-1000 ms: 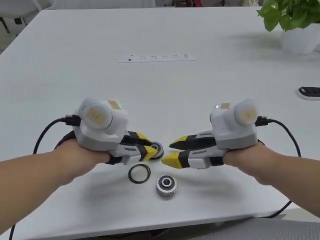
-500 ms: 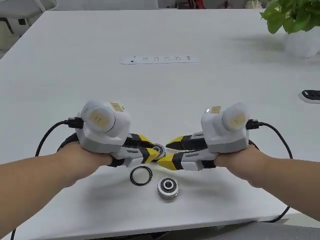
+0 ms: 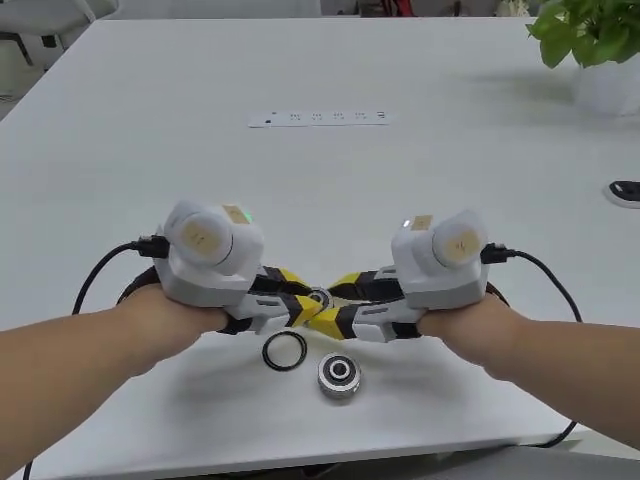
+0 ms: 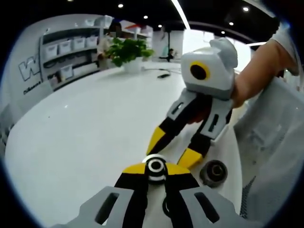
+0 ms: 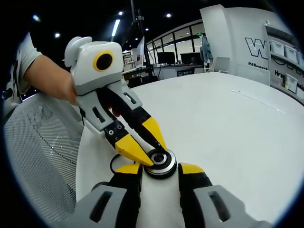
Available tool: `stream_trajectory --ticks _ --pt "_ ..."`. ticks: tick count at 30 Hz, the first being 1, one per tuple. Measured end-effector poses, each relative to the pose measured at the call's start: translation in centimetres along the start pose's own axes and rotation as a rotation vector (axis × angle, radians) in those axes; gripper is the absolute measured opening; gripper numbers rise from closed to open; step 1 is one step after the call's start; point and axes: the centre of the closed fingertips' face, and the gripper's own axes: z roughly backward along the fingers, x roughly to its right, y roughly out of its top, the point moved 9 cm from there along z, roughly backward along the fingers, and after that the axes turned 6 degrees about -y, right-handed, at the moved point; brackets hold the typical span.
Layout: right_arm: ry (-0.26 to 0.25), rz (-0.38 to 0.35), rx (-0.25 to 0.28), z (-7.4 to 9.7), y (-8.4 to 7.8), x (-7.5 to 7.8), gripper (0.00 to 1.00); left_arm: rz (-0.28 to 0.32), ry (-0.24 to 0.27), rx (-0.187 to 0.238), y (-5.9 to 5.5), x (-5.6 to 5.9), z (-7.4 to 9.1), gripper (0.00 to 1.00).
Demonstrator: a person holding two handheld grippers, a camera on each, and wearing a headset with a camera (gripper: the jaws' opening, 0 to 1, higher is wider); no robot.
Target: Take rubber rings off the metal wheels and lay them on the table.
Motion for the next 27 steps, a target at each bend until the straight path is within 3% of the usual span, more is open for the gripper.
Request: stream_trajectory --ticks 27 --pt "0.005 -0.017 -0.017 0.82 -0.48 0.33 0.20 0.008 0.004 -0.001 -0.11 0.09 0.05 0.13"
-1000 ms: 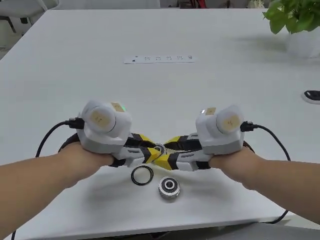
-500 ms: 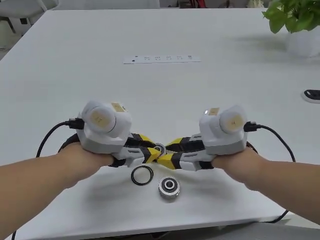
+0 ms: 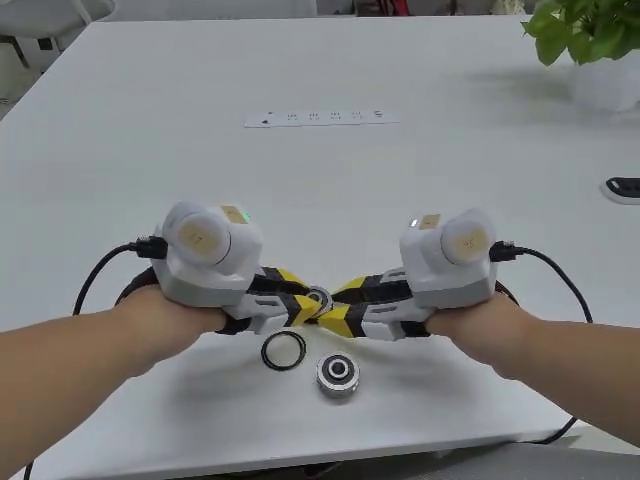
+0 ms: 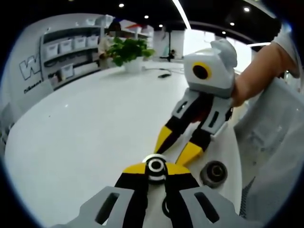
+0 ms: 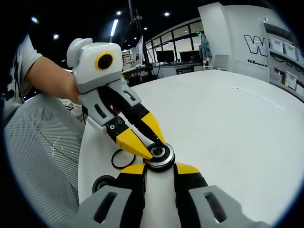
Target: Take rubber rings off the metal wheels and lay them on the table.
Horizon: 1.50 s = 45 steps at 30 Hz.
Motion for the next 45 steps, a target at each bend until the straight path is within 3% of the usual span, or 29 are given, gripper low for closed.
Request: stream_trajectory --ticks 16,20,26,34,45 --pt "-0.005 0.025 -0.005 0.4 0.0 -0.1 0.17 0.000 0.004 -0.001 0.0 0.1 0.0 0.13" --pt "-0.003 0.002 0.008 0.3 0.0 -0.3 0.33 0.001 0.006 0.000 0.0 0.1 0.0 0.13" --pt "-0.014 0.034 -0.002 -0.5 0.4 -0.6 0.37 0.005 0.012 -0.001 0.0 0.1 0.0 0.13" --pt "-0.026 0.030 -0.016 -1.0 0.5 -0.3 0.32 0.009 0.017 -0.002 -0.1 0.0 0.0 0.13" --pt "-0.001 0.035 -0.021 -0.2 0.4 -0.1 0.23 0.011 0.018 -0.005 -0.1 0.1 0.0 0.13"
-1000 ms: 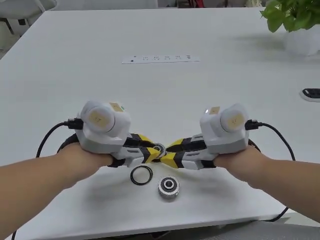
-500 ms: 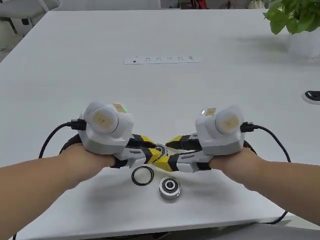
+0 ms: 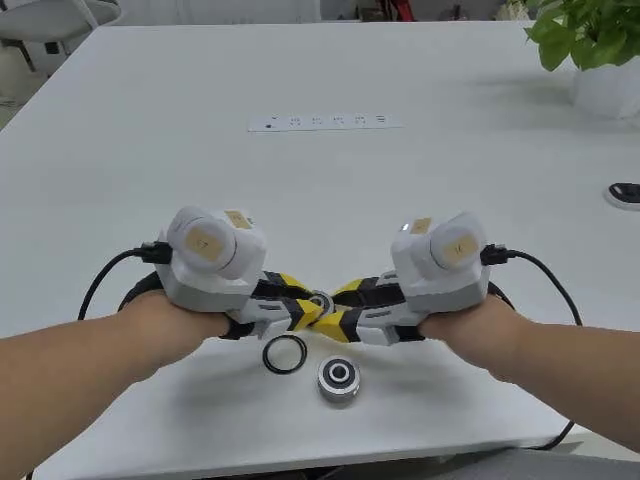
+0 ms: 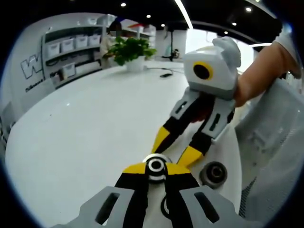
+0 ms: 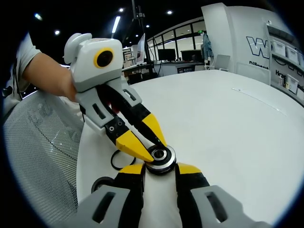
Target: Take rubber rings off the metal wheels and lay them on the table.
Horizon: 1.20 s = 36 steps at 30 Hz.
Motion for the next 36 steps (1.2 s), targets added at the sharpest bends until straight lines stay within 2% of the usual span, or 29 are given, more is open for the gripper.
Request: stream_trajectory --ticks 14,18,23,27,36 --pt "0.008 -0.017 -0.001 0.8 -0.3 0.3 0.12 0.003 -0.001 -0.004 0.0 0.0 0.0 0.13" --pt "-0.005 -0.037 -0.005 1.0 -0.4 0.7 0.03 0.004 -0.001 -0.004 0.0 0.0 0.0 0.13" --pt "-0.005 -0.049 -0.012 0.9 -0.4 0.4 0.01 0.003 0.000 -0.005 0.0 0.0 0.0 0.13" --pt "0.003 -0.124 -0.006 1.1 -0.5 0.7 0.00 0.001 0.000 -0.005 -0.1 0.0 0.1 0.13" --pt "0.007 -0.187 -0.001 1.1 -0.6 0.9 0.00 -0.004 -0.001 -0.007 0.0 0.2 0.1 0.12"
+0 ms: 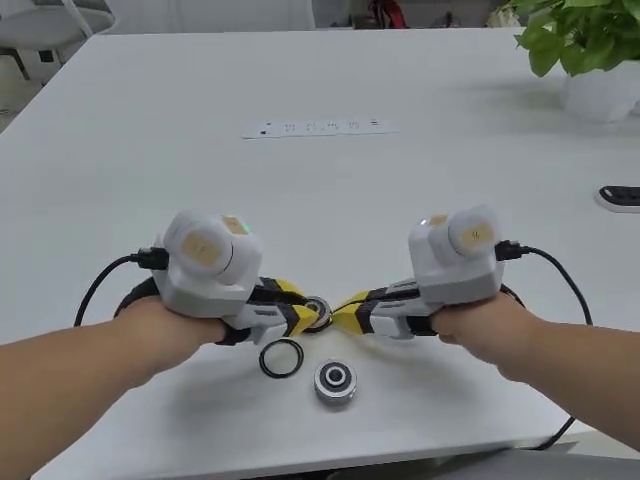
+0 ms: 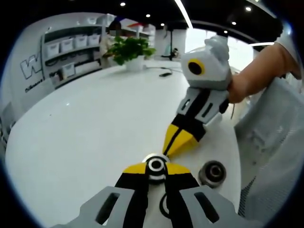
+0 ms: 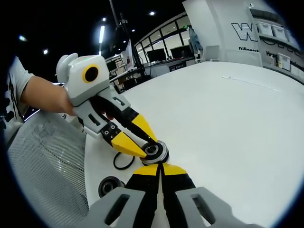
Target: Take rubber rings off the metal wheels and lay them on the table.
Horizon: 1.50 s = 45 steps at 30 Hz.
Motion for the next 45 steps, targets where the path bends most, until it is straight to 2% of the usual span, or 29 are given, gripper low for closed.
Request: stream_trajectory --ticks 7,12,14,30,45 --pt "-0.004 -0.056 0.016 0.14 -0.07 0.14 0.00 -0.003 0.000 0.001 -0.01 0.03 0.00 0.12" --pt "0.001 -0.141 0.050 0.25 0.18 0.33 0.00 -0.006 0.001 0.004 -0.01 0.07 0.00 0.12" --pt "0.000 -0.127 0.043 0.17 0.21 0.27 0.00 -0.006 0.001 0.005 -0.02 0.08 0.00 0.12" --pt "0.001 -0.171 0.051 0.18 0.27 0.30 0.00 -0.025 -0.004 0.000 -0.02 0.04 -0.02 0.12" --pt "0.001 -0.173 0.052 0.17 0.55 0.01 0.00 -0.033 0.006 -0.011 0.10 0.18 -0.02 0.11"
